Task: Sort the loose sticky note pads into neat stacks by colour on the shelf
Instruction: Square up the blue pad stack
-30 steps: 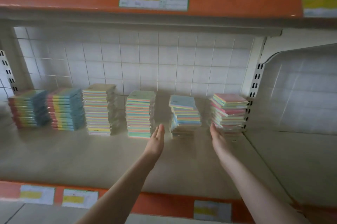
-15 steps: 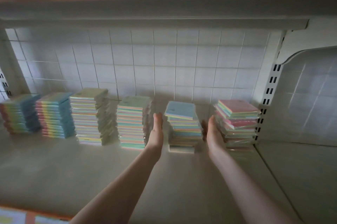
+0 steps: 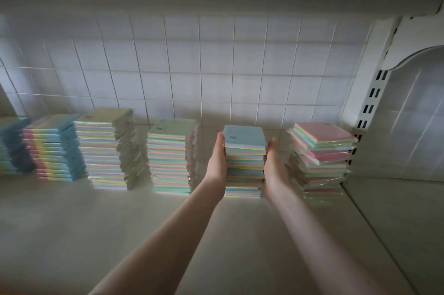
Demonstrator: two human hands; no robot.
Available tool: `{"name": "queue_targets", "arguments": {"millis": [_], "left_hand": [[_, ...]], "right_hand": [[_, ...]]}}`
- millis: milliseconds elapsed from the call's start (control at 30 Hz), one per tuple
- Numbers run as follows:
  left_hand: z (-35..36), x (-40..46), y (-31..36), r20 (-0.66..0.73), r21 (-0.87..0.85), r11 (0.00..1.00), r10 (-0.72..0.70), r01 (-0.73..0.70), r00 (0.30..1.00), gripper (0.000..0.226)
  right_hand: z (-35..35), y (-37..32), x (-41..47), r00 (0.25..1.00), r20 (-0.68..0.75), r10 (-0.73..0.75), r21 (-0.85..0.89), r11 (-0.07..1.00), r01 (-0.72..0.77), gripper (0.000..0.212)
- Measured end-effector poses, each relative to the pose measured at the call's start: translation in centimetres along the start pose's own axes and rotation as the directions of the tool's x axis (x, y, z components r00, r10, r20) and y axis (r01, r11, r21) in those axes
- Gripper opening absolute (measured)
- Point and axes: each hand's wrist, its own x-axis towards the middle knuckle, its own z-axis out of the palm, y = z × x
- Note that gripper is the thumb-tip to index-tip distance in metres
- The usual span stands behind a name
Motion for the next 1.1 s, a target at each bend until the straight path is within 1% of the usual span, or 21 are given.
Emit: {"name": "queue_targets", "arguments": {"millis": [33,67,133,167,233,267,333,400,500,567,600,667,700,733,767,833,900,933,967,1000,1100], "left_hand": [[0.0,0.0,0.0,-0.002,0.011,1.0,-0.003,0.003,1.0,0.045],[-0.1,0.1,0.1,0.001,0.024,1.0,-0.012,0.012,1.0,0.047],[-0.3,0.2,0.4,-0.014,0.028,0.999,-0.028,0.028,1.0,0.056],[-0.4,0.2,0.6,-0.02,0.014,1.0,-0.02,0.02,1.0,0.061],[-0.5,0.6,0.8,-0.003,-0.006,1.0,0.006,-0.006,1.0,0.066],[-0.4,0.7,1.0,0.003,0.001,1.0,0.024,-0.024,1.0,0.062],[0.0,0.6,1.2,-0.015,0.016,0.998,0.057,-0.056,0.998,0.043],[0.4,0.2,1.4,-0.03,0.039,0.998,0.052,-0.05,0.998,0.037],[0.5,0.0,1.2,-0.033,0.076,0.997,0.035,-0.032,0.999,0.06],[0.6,-0.2,1.4,-0.033,0.082,0.996,0.03,-0.027,0.999,0.065],[0.6,-0.2,1.5,-0.033,0.099,0.995,0.035,-0.031,0.999,0.068],[0.5,-0.3,1.7,-0.018,0.107,0.994,0.023,-0.021,1.0,0.076],[0.4,-0.5,2.0,-0.002,0.092,0.995,0.036,-0.035,0.999,0.074],[0.3,-0.5,2.1,0.026,0.072,0.996,0.054,-0.056,0.998,0.068],[0.2,-0.7,2.2,0.013,0.046,0.997,0.068,-0.069,0.998,0.063],[-0.4,-0.6,2.0,-0.065,-0.033,0.995,0.097,-0.099,0.993,0.068],[-1.1,-0.1,0.9,-0.149,-0.013,0.994,0.106,-0.109,0.983,0.075],[-1.7,0.8,-0.3,-0.148,0.008,0.996,0.093,-0.093,0.985,0.081],[-2.0,1.4,-1.4,-0.134,0.01,0.999,0.043,-0.043,0.99,0.086],[-2.3,2.1,-2.4,-0.105,0.0,1.0,-0.005,0.005,0.994,0.082],[-1.6,0.2,-2.0,-0.114,-0.012,0.994,-0.105,0.105,0.988,0.055]], "right_hand": [[0.1,-1.4,-2.5,1.0,0.009,0.004,0.016,1.0,-0.004,0.117],[0.1,-2.5,-4.3,1.0,0.006,-0.011,0.009,1.0,0.011,0.104],[-0.1,-3.9,-6.3,0.998,0.015,-0.061,0.026,0.998,0.061,0.066],[-0.3,-4.4,-6.3,0.996,0.036,-0.088,0.063,0.994,0.085,0.058],[-0.2,-4.6,-5.1,0.989,0.095,-0.114,0.095,0.99,0.105,0.064],[0.0,-4.8,-5.0,0.987,0.102,-0.125,0.092,0.989,0.116,0.066],[0.3,-4.9,-5.2,0.988,0.061,-0.142,0.08,0.987,0.137,0.06],[0.5,-4.9,-5.1,0.988,0.046,-0.149,0.034,0.988,0.147,0.062],[0.2,-5.1,-5.0,0.985,0.054,-0.165,0.03,0.986,0.164,0.063],[0.1,-5.1,-4.8,0.984,0.079,-0.16,0.028,0.987,0.159,0.064],[0.3,-5.2,-4.9,0.982,0.094,-0.164,0.011,0.986,0.163,0.069],[0.6,-5.1,-5.0,0.982,0.105,-0.158,-0.024,0.987,0.162,0.091],[0.5,-4.9,-4.7,0.981,0.121,-0.15,-0.009,0.988,0.152,0.099],[0.4,-4.7,-4.4,0.983,0.127,-0.134,0.019,0.991,0.133,0.097],[0.2,-4.6,-4.0,0.982,0.143,-0.124,0.061,0.991,0.116,0.087],[-0.6,-4.2,-3.3,0.983,0.141,-0.115,0.141,0.986,0.095,0.071],[-1.3,-3.2,-3.0,0.986,0.111,-0.122,0.161,0.982,0.103,0.06],[-1.4,-2.7,-3.1,0.991,0.082,-0.106,0.211,0.974,0.087,0.056],[-1.6,-2.2,-2.8,0.996,0.067,-0.065,0.239,0.97,0.047,0.054],[-1.5,-1.9,-3.1,0.998,0.061,-0.033,0.255,0.967,0.017,0.054],[-1.5,-0.6,-2.6,0.998,0.045,0.038,0.224,0.974,-0.047,0.06]]}}
